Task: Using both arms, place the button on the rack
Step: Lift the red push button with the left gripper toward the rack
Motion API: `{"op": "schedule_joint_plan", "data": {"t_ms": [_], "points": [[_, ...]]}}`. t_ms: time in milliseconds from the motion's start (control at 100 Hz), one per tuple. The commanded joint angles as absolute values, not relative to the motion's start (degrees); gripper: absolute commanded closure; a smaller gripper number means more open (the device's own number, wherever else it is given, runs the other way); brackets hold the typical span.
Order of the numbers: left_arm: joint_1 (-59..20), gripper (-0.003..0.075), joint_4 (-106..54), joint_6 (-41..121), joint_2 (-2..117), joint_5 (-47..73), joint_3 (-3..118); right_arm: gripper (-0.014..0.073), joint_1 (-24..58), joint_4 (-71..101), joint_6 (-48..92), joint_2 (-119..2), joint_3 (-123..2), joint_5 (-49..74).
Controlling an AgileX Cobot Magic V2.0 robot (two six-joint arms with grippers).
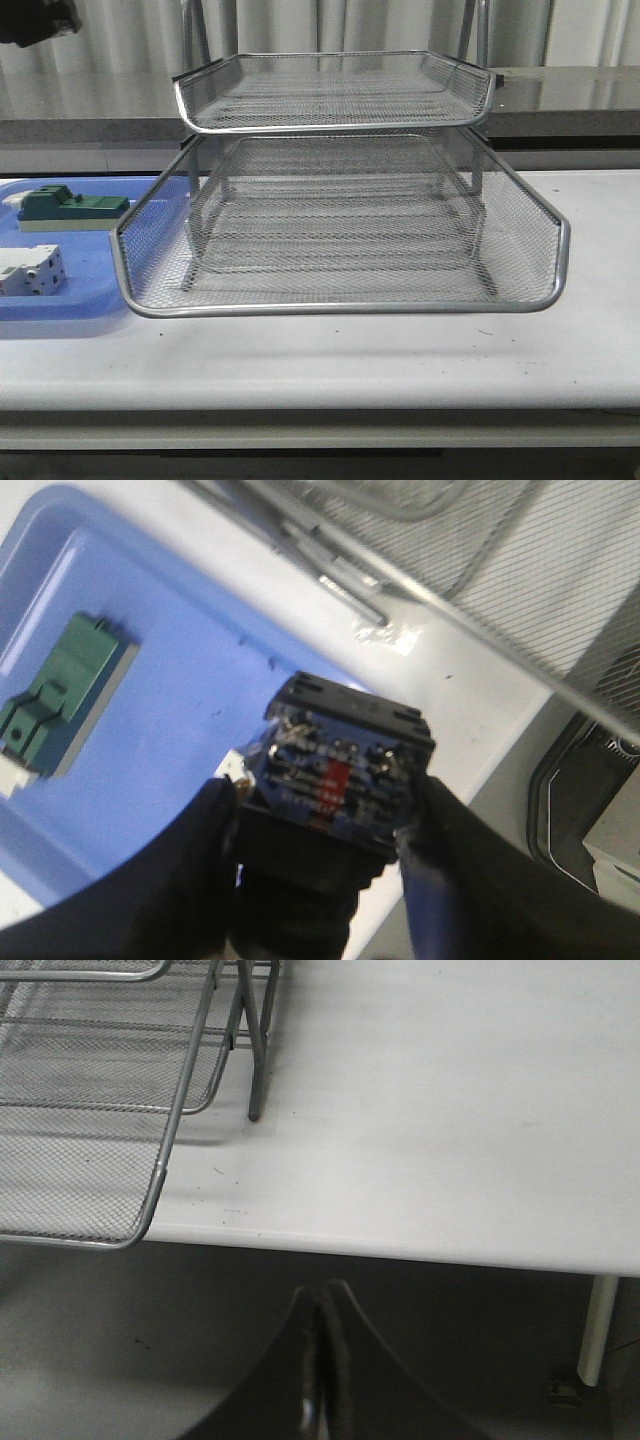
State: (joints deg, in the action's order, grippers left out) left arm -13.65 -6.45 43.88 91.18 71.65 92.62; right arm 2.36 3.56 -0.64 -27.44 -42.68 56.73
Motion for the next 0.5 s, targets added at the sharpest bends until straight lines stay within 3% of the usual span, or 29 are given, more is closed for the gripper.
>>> {"op": "schedule_joint_plan", "data": {"t_ms": [0,490], "points": [[-17.47,0.068,-8.58,43.12,88.07,73.26,93.71,0.0664,1.96,3.41,-0.51,-27.77,-44.68,53.24],[-36.19,0.0681,-10.99,43.12,95.74,68.91,93.17,0.0664,1.96,3.41,-0.51,-27.77,-44.68,53.3]]}}
